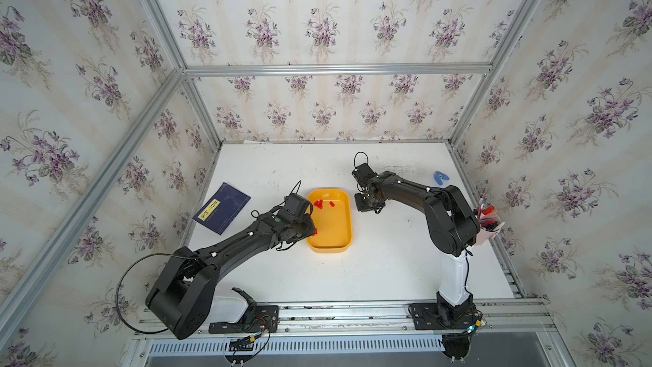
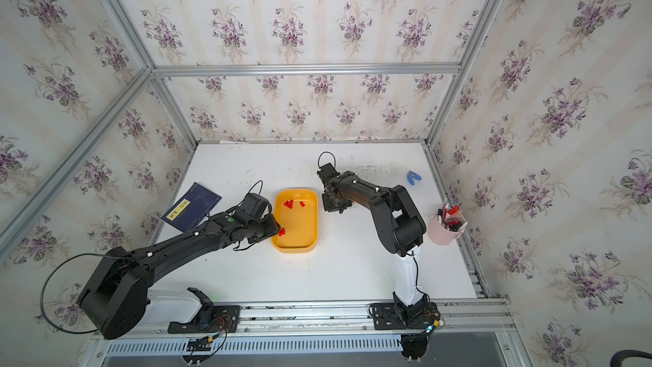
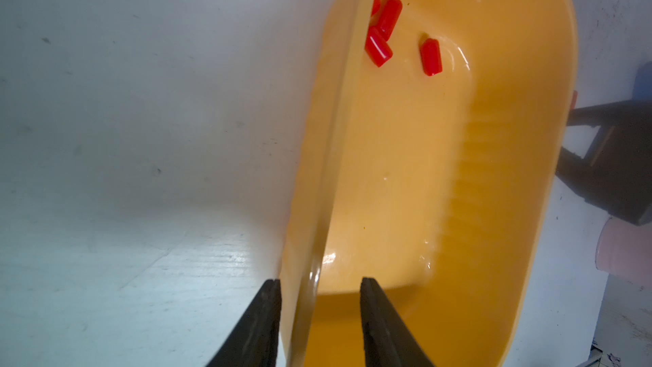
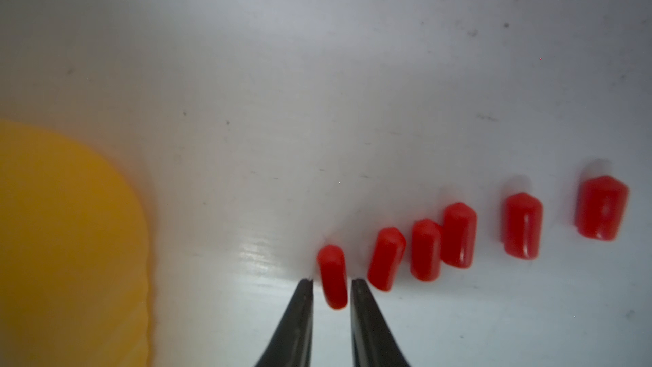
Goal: Take the screw protection sleeves out of the storage box
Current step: Place the screw protection sleeve at the center of the board, then pick up the screw protection sleeve from the storage box.
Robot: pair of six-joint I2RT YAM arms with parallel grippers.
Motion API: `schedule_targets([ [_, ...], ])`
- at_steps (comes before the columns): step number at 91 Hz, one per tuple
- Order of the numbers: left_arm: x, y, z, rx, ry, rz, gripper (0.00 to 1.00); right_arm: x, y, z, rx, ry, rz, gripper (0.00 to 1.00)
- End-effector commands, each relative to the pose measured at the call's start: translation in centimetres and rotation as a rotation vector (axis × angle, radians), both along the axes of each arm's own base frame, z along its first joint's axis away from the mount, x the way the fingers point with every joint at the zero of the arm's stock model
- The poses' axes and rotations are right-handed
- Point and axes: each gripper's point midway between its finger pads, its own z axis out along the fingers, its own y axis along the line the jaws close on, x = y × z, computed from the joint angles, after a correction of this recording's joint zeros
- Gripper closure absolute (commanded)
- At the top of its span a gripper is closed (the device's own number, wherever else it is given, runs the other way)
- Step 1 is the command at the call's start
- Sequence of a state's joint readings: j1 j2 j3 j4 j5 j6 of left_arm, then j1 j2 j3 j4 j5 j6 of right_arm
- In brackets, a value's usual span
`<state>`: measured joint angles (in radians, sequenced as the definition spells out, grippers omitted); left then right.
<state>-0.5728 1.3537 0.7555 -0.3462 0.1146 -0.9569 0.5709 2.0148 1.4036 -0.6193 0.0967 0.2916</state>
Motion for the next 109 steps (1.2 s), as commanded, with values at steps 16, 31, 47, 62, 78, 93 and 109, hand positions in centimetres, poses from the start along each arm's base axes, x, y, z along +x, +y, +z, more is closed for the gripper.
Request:
schedule_targets([
  [16, 0.4, 0.1, 1.6, 0.009, -0.034, -0.014, 0.50, 0.7, 0.3, 2.3, 0.034, -0.053, -0.016, 0.66],
  [31, 0.3, 0.7, 3.8, 0.049, -0.063, -0.032, 0.33, 0.8, 0.6, 4.4, 0.072, -0.087, -0.025, 0.61],
  [47, -0.3, 2.7, 8.1, 0.128, -0.106, -0.040, 0.27, 1.0, 0.9, 6.6, 0.114, -0.123, -0.028, 0.60],
  [62, 0.2, 1.2, 12.7, 0.103, -0.137, -0.110, 0.27, 1.5, 0.9, 9.0, 0.169, -0.163, -0.039, 0.59],
  [78, 2.4, -2.3, 12.4, 0.084, -0.025, -0.189, 0.32, 2.6, -0.4, 10.8, 0.210, -0.197, -0.078, 0.60],
  [93, 4.8, -5.9, 9.7, 0.059, 0.092, -0.220, 0.38, 2.7, -0.3, 10.5, 0.227, -0.176, -0.081, 0.60],
  [109, 6.8, -7.9, 5.6, 0.119, 0.197, -0.241, 0.42, 2.8, 0.0, 10.3, 0.247, -0.169, -0.072, 0.60],
])
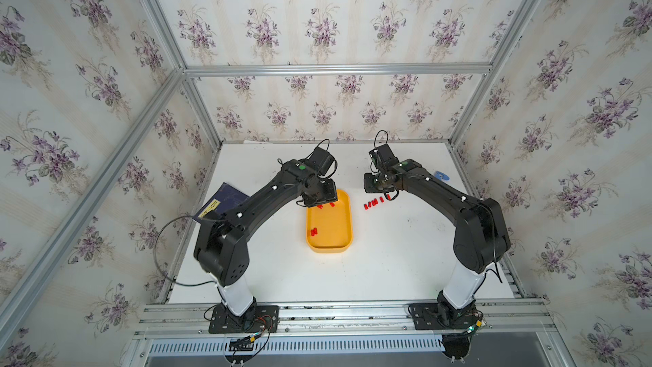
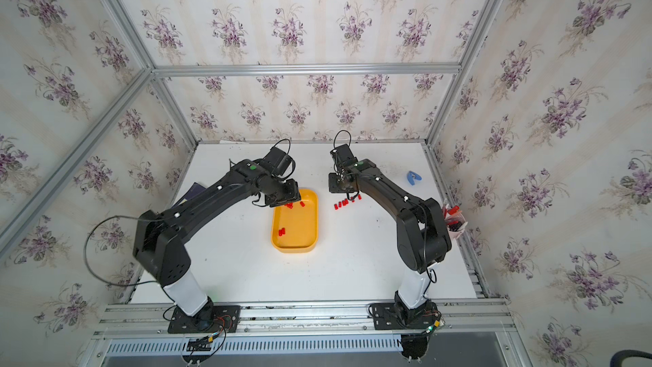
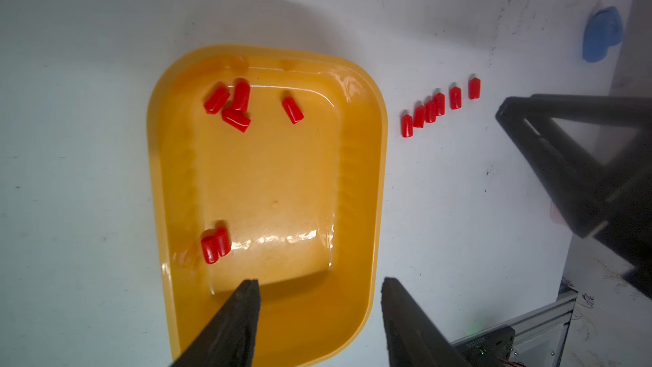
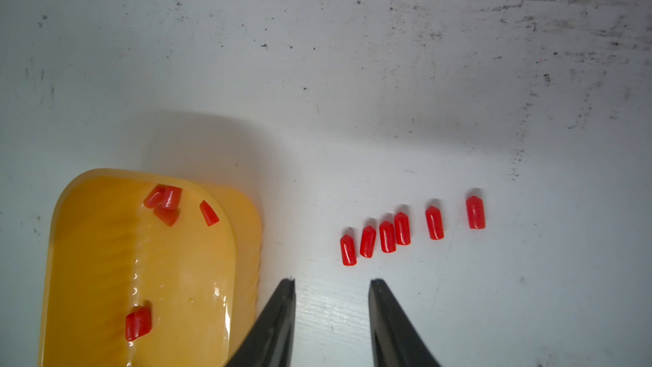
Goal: Take the screw protection sleeves out of the storage box
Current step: Pick up the screw protection sleeve from the storage box.
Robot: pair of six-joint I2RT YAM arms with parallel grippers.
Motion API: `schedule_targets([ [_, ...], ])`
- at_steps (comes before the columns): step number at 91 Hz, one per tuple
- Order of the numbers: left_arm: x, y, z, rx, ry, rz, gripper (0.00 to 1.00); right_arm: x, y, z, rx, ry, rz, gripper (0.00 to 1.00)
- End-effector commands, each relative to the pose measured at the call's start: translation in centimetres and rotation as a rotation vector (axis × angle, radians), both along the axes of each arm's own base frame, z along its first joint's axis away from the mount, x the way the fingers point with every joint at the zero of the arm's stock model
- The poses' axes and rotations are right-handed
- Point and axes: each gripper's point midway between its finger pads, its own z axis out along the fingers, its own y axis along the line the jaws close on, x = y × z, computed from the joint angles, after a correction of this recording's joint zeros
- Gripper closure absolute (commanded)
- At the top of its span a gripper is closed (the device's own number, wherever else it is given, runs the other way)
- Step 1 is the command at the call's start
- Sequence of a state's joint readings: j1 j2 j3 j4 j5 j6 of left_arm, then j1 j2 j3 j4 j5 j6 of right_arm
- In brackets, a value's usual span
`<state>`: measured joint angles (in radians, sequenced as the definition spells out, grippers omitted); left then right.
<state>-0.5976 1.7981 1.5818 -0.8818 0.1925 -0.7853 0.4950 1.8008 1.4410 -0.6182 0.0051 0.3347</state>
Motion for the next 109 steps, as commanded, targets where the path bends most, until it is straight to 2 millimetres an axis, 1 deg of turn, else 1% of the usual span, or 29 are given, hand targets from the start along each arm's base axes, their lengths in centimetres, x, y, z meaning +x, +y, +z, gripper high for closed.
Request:
schedule_targets([
  [1, 0.1, -0.7, -2.3, 0.049, 0.084, -0.028, 0.43, 0.3, 0.5, 0.1, 0.029, -0.003, 0.012, 0.60],
  [6, 0.7, -1.1, -3.3, 0.066, 0.099, -0.029, 0.44, 0.4, 0.4, 0.1, 0.035, -0.002, 0.010, 0.60],
  [13, 1.5, -1.7, -4.2, 0.071, 0.111, -0.023, 0.44, 0.7, -0.2, 0.2, 0.048, 0.003, -0.010, 0.60],
  [18, 1.9, -1.6, -4.8, 0.092, 0.114, -0.010, 0.44, 0.8, -0.7, 0.4, 0.065, 0.002, -0.019, 0.60],
  [21, 2.1, -1.6, -5.1, 0.099, 0.115, -0.006, 0.48, 0.8, -0.8, 0.5, 0.073, 0.001, -0.018, 0.60],
  [29, 2.4, -1.8, -5.9, 0.107, 0.126, 0.002, 0.50, 0.7, -1.0, 0.8, 0.075, -0.012, -0.009, 0.60],
  [40, 2.9, -1.8, -7.0, 0.127, 0.130, 0.025, 0.51, 0.5, -1.0, 0.5, 0.070, -0.005, 0.003, 0.61],
  [52, 3.5, -1.8, -8.0, 0.144, 0.128, 0.045, 0.56, 0.3, -1.1, 0.2, 0.063, -0.006, 0.014, 0.61],
  [61, 3.8, -1.3, -9.0, 0.171, 0.133, 0.072, 0.56, 0.3, -1.4, -0.1, 0.043, -0.004, 0.016, 0.60],
  [81, 4.7, -0.7, -9.9, 0.209, 0.112, 0.123, 0.56, 0.3, -1.6, -0.3, 0.029, -0.007, 0.019, 0.61],
  [93, 5.4, -1.0, -10.3, 0.206, 0.103, 0.143, 0.57, 0.3, -1.7, -0.7, 0.018, -0.003, 0.022, 0.61],
  [109, 5.7, -0.9, -11.1, 0.220, 0.117, 0.160, 0.59, 0.3, -1.8, -0.9, 0.009, -0.003, 0.032, 0.61],
])
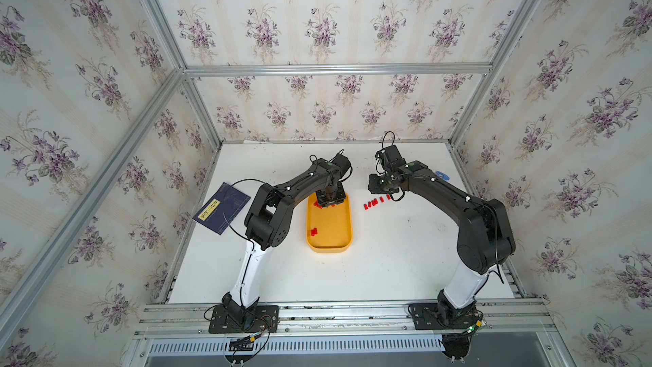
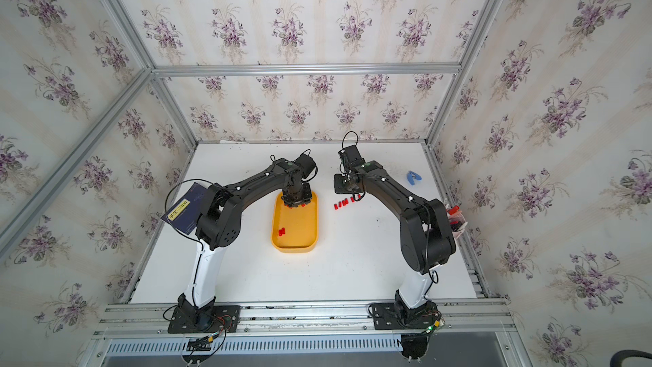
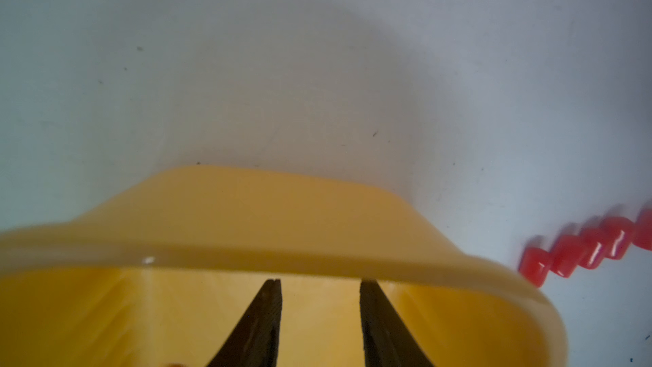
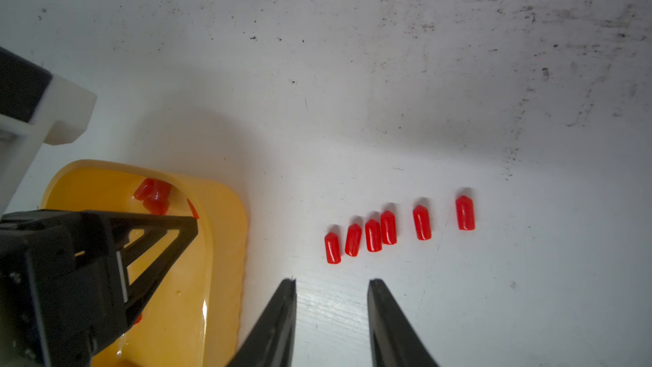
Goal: Take the screw protection sleeves out of the storage box
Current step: Pick up the screw protection sleeve from the storage box.
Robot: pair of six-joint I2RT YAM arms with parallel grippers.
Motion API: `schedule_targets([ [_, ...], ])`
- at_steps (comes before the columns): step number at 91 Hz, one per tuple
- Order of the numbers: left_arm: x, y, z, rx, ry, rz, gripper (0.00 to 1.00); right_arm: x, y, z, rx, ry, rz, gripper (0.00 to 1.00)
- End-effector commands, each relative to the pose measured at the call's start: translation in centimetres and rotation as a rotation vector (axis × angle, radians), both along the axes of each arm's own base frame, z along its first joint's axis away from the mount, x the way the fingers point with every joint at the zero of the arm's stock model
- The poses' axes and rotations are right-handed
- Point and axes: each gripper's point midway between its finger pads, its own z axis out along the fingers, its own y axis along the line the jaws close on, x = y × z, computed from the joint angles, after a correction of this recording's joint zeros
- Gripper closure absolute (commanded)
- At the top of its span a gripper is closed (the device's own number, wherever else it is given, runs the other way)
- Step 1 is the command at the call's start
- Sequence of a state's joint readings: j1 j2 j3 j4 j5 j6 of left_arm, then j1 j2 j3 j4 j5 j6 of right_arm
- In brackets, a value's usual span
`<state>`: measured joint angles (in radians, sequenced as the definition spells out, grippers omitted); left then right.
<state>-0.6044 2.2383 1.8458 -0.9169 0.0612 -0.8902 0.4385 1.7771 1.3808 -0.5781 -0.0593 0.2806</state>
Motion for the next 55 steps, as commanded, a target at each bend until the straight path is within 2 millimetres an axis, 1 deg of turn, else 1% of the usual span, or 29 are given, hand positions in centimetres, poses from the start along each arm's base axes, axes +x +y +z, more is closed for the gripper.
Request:
schedule_targets([
  [1, 0.4, 0.4, -0.2, 0.019, -0.011, 0.029, 0.59, 0.3, -0.2, -0.2, -0.021, -0.013, 0.010, 0.61],
  [35, 1.6, 0.1, -1.1, 0.019, -0.034, 0.050, 0.60, 0.5, -0.3, -0.6, -0.037, -0.017, 0.025, 0.61],
  [46, 1.8, 0.3, -1.6, 0.030, -0.030, 0.061, 0.60, 0.5, -0.4, -0.7, -0.045, -0.016, 0.027, 0.62],
  [55, 2.0, 0.4, -1.8, 0.033, -0.032, 0.061, 0.65, 0.5, -0.3, -0.6, -0.046, -0.020, 0.031, 0.62],
])
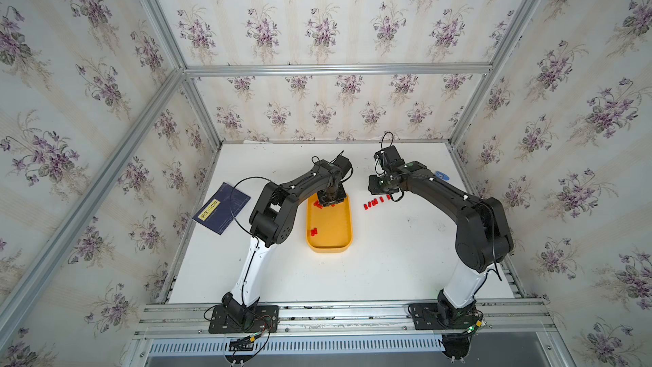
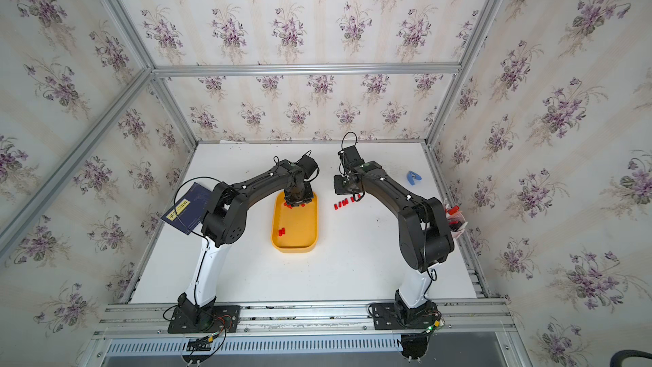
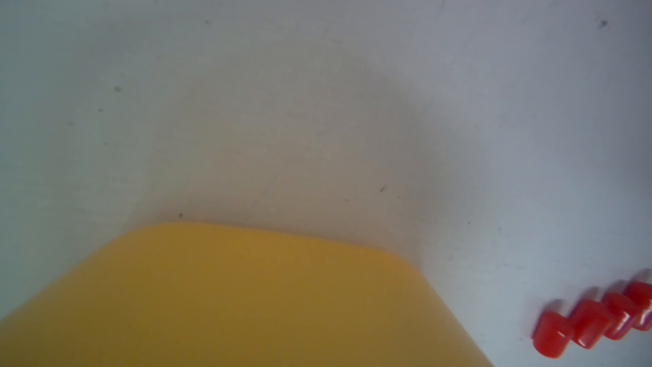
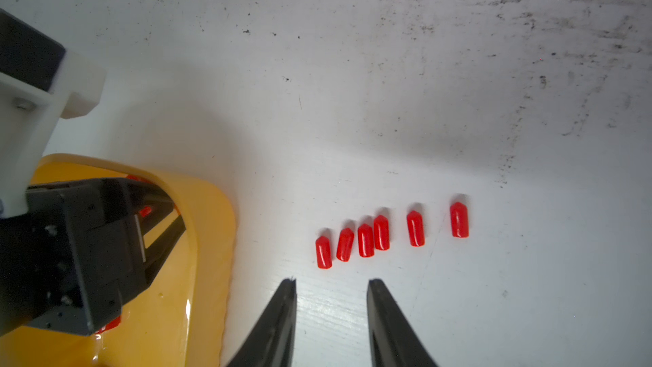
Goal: Take the screw protection sleeves out of the storage box
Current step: Pick up the screw protection sleeve from the storage box, then place the screw protection sleeve at the center of the board.
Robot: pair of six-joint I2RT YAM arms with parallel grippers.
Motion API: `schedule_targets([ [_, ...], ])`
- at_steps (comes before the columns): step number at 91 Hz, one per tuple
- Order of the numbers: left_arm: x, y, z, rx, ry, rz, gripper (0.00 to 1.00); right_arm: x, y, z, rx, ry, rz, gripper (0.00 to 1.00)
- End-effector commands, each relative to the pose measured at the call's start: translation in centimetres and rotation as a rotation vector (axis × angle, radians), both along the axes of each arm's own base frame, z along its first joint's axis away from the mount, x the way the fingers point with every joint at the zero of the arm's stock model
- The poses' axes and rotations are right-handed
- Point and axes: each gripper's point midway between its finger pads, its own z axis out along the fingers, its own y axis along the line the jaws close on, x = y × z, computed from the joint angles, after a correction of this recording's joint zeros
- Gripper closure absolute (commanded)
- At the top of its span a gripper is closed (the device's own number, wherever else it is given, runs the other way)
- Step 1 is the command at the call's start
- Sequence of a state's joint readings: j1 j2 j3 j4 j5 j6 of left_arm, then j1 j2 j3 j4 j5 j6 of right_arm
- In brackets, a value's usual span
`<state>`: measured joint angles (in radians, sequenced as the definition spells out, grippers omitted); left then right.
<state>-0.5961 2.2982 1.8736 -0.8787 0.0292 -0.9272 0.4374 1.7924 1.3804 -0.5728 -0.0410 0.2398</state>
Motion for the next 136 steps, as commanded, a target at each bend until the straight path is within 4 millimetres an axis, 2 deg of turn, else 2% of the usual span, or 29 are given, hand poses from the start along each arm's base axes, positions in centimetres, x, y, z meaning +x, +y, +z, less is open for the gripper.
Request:
schedule_targets([
  [1, 0.4, 0.3, 0.0, 0.018, -0.011, 0.010, 0.66, 0.2, -0.1, 0.0, -0.012, -0.013, 0.006, 0.62],
  [29, 0.2, 0.6, -0.7, 0.025, 0.009, -0.007, 0.77, 0.2, -0.4, -0.3, -0.025, -0.012, 0.005, 0.62],
  [45, 0.0, 0.4, -0.1, 0.002, 0.000, -0.035, 0.84, 0.1, -0.3, -0.3, -0.022, -0.012, 0.007, 0.62],
  [69, -1.3, 0.5, 2.6, -0.027, -0.017, -0.087, 0.86, 0.1, -0.2, -0.1, -0.012, -0.013, 0.005, 0.62],
  [87, -2.6, 0.5, 7.6, -0.047, -0.084, -0.150, 0.84, 0.3, -0.5, 1.0, 0.003, -0.035, -0.008, 0.63],
  [99, -3.0, -1.7, 11.0, -0.094, -0.134, -0.200, 0.82, 0.9, -2.2, 2.3, 0.043, -0.043, -0.072, 0.62],
  [110, -3.4, -5.2, 12.5, -0.142, -0.159, -0.251, 0.82, 1.4, -4.9, 3.2, 0.076, -0.052, -0.149, 0.62],
  [121, -3.5, -8.4, 11.9, -0.169, -0.150, -0.281, 0.81, 1.2, -6.0, 3.4, 0.073, -0.055, -0.170, 0.62],
  [136, -3.4, -11.2, 9.8, -0.170, -0.129, -0.298, 0.81, 0.9, -6.2, 3.3, 0.068, -0.053, -0.166, 0.62],
])
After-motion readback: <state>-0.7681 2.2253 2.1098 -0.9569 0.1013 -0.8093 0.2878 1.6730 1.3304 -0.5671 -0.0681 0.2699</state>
